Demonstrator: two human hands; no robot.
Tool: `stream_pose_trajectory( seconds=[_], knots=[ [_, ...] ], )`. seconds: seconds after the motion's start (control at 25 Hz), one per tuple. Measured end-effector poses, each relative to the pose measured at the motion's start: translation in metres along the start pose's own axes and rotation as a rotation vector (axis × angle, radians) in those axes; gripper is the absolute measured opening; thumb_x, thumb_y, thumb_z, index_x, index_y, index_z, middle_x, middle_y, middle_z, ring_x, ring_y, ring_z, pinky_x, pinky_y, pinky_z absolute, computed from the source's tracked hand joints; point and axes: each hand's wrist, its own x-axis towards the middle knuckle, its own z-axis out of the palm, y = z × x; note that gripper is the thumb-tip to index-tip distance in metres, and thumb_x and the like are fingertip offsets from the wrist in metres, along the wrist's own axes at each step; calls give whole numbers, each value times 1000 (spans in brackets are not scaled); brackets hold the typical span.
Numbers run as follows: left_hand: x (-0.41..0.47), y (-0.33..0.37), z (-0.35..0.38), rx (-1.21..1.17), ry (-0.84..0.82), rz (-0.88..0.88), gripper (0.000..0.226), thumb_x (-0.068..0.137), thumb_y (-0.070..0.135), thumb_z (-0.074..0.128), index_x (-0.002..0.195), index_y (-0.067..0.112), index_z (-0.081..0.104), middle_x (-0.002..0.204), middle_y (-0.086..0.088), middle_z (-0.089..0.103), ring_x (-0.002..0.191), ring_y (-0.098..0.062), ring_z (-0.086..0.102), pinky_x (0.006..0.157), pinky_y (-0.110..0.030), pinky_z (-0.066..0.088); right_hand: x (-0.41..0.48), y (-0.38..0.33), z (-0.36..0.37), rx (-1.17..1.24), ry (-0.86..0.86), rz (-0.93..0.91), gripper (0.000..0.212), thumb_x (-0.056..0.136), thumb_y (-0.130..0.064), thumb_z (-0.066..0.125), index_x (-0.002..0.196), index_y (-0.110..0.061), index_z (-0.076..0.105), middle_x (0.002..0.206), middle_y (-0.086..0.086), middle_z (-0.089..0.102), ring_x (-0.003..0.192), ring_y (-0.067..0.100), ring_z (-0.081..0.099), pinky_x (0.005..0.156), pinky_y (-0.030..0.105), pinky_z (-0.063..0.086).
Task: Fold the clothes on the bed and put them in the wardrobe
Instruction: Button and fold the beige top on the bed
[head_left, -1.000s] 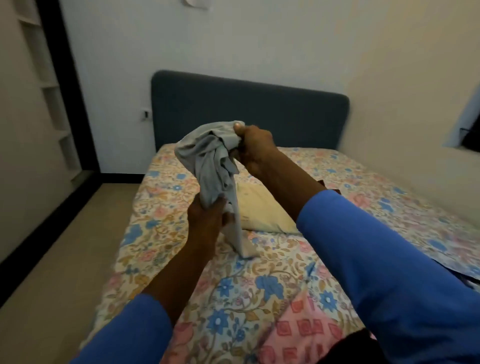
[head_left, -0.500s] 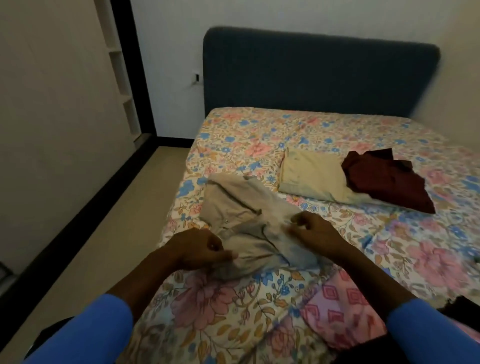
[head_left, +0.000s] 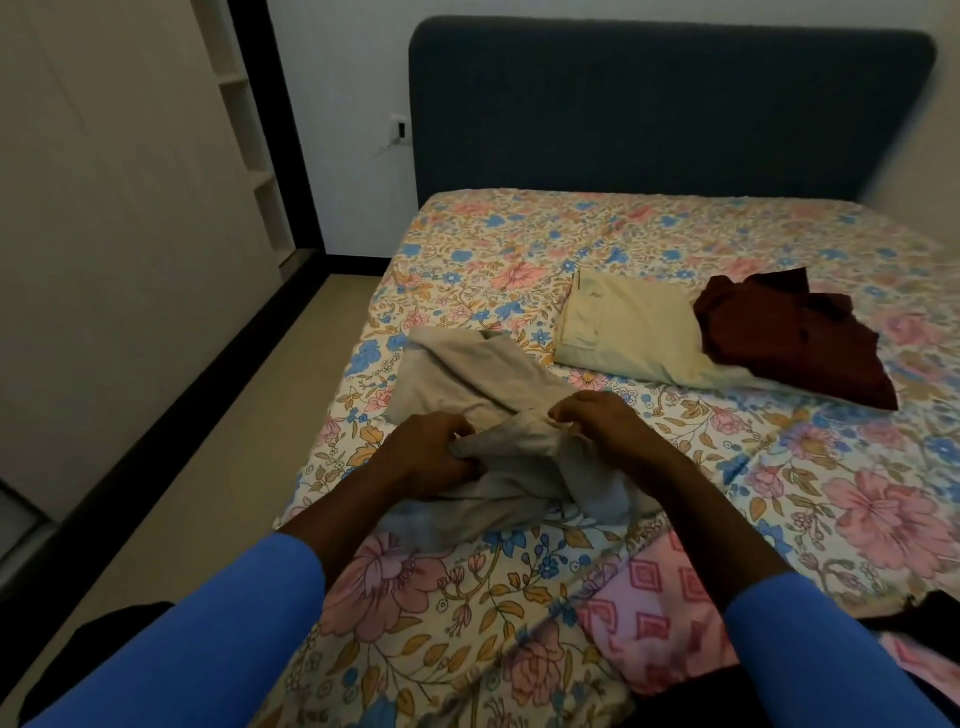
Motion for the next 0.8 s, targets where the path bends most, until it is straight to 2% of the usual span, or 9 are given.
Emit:
stream_pose_trajectory(
  seconds=[0.12,0.24,0.32,0.4,0.48,0.56,0.6,0.72,0.8],
  knots=[
    [-3,7,-5,91,87,94,36,84,40,78,118,32,67,109,7,66,104,-19,65,79,-31,50,-4,1,20,-14,-150,64,25,94,-43,71,104,-20,76,101,-1,71,96,17,66,87,40,57],
    [-20,7,-8,139,126,266,94,75,49,77,155,36,29,148,4,48,130,-17,51,102,-36,48,-2,-8,31,253,22,-126,12,97,-25,71,103,-17,77,99,3,75,96,18,70,92,42,60],
    [-32,16,-7,-82,43,321,110,73,54,77,161,37,14,148,5,51,122,-12,59,97,-33,55,-4,-18,28,651,-27,-140,16,99,-14,65,110,-5,73,103,11,77,100,24,73,93,37,60],
    [-34,20,-6,-293,142,304,74,84,56,71,148,30,44,118,1,71,94,-13,71,79,-41,61,-5,-20,20,764,-70,-121,25,98,-19,67,117,-3,70,110,14,75,105,28,72,95,40,58],
    [-22,3,-16,-443,476,90,44,92,57,62,108,17,69,88,-6,72,79,-25,69,71,-55,58,-7,-12,10,335,-87,-98,46,89,-41,77,127,-17,67,122,3,70,110,22,67,97,41,54],
    [-15,-21,-34,-552,695,-162,51,90,60,60,95,10,69,84,-12,70,82,-34,68,72,-58,57,-11,1,8,-358,-104,-39,63,84,-49,81,140,-28,59,131,-2,61,114,18,60,98,41,52],
    [-16,-32,-39,-547,733,-264,48,88,58,60,96,11,70,86,-12,71,85,-35,69,74,-56,58,-13,7,12,-575,-89,-35,58,87,-45,78,140,-29,60,130,0,62,111,20,61,95,41,53],
    [-30,-37,-35,-365,630,-487,40,89,41,70,121,19,61,116,-9,67,107,-33,65,85,-47,55,-2,8,17,-535,146,-36,23,98,-31,64,117,-20,71,110,7,73,86,19,66,74,33,54],
    [-41,-24,-25,-125,724,-314,59,85,32,75,137,23,49,137,-10,53,124,-31,53,95,-50,51,6,2,16,-213,260,-62,20,98,-27,61,114,-21,73,102,4,75,83,19,67,75,39,57]
  ],
)
